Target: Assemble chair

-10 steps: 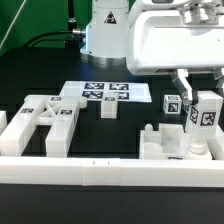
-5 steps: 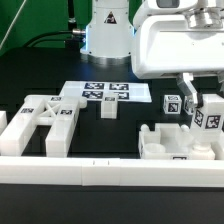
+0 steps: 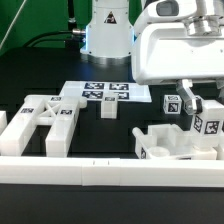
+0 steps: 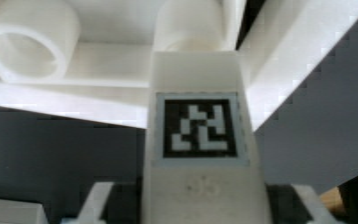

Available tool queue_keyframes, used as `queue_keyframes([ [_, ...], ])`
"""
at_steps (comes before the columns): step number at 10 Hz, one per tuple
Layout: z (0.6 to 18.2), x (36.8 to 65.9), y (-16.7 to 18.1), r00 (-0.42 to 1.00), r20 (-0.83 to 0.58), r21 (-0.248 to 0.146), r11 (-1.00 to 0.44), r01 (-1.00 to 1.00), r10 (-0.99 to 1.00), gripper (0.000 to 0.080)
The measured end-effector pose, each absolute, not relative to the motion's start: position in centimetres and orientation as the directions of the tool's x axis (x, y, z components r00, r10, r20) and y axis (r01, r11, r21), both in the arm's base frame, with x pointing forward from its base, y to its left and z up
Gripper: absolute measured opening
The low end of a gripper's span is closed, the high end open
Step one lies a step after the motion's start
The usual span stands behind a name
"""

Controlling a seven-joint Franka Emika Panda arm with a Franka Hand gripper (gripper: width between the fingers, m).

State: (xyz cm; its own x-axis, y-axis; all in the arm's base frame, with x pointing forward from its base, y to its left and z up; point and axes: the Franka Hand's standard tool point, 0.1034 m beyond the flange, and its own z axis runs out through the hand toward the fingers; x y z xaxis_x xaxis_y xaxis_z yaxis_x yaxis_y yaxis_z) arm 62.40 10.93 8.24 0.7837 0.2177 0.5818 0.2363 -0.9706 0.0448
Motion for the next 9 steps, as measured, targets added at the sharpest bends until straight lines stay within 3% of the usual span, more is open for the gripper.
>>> queue_keyframes([
  [1, 8.0, 62.3, 11.0, 0.791, 0.571, 0.043, -0.97, 0.238, 0.219, 0.0329],
  [2, 8.0, 62.3, 10.9, 0.791, 0.571, 0.043, -0.97, 0.238, 0.219, 0.0509],
  [3, 8.0, 62.3, 10.9, 0.791, 0.571, 0.043, -0.97, 0.238, 0.219, 0.0605],
  [7, 9.8, 63.0, 10.5, 0.795, 0.565, 0.044, -0.97, 0.238, 0.22, 0.0648],
  [9, 11.7, 63.8, 9.3, 0.805, 0.543, 0.053, -0.967, 0.249, 0.237, 0.0649],
])
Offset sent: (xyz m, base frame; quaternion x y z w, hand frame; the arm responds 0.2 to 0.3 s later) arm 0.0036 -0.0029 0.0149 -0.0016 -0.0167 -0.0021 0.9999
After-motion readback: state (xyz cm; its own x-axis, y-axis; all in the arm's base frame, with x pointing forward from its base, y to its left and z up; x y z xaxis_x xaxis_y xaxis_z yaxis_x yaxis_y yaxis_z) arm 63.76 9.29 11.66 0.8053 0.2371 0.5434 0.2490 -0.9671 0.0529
